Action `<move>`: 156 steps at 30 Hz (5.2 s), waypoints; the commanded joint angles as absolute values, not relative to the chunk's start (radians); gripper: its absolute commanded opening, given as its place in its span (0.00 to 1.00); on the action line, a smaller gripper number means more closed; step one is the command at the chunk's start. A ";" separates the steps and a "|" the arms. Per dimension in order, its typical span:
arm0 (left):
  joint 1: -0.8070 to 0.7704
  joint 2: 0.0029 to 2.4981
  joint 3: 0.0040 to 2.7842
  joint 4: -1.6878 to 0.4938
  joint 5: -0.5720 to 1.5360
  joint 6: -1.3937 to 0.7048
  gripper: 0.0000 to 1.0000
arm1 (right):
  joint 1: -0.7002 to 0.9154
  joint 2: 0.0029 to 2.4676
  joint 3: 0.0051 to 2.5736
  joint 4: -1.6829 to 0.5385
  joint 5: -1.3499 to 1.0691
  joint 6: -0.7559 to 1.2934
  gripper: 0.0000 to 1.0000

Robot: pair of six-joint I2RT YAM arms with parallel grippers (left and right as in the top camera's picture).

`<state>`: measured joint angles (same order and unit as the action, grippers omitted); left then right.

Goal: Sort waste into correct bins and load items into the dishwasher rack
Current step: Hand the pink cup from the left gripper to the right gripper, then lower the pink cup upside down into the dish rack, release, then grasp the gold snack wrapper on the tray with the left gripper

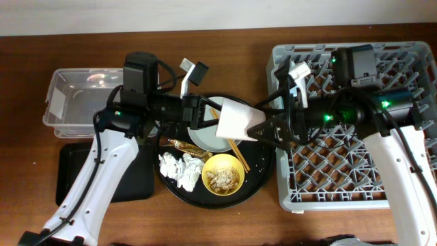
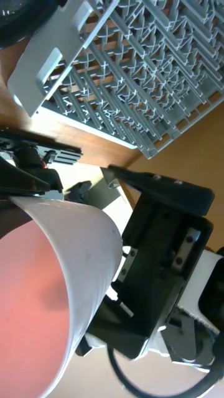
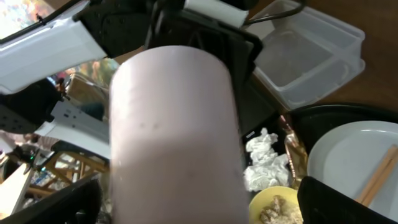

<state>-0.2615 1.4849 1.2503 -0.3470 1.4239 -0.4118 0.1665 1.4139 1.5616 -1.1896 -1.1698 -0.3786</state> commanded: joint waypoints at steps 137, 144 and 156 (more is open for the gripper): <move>-0.118 1.482 1.261 -0.871 0.436 -0.267 0.31 | 0.197 1.540 1.600 -1.268 -0.352 0.030 0.93; -0.134 1.482 1.261 -0.962 0.271 -0.268 0.35 | 0.197 1.560 1.592 -1.268 -0.351 0.030 0.98; -0.270 1.506 1.146 -0.876 0.128 -0.518 0.39 | 0.197 1.560 1.592 -1.268 -0.351 0.030 0.98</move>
<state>-0.2253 1.4857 1.2053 -0.9234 0.2192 -0.3714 0.1917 1.5551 1.5970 -1.2675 -0.3355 0.0410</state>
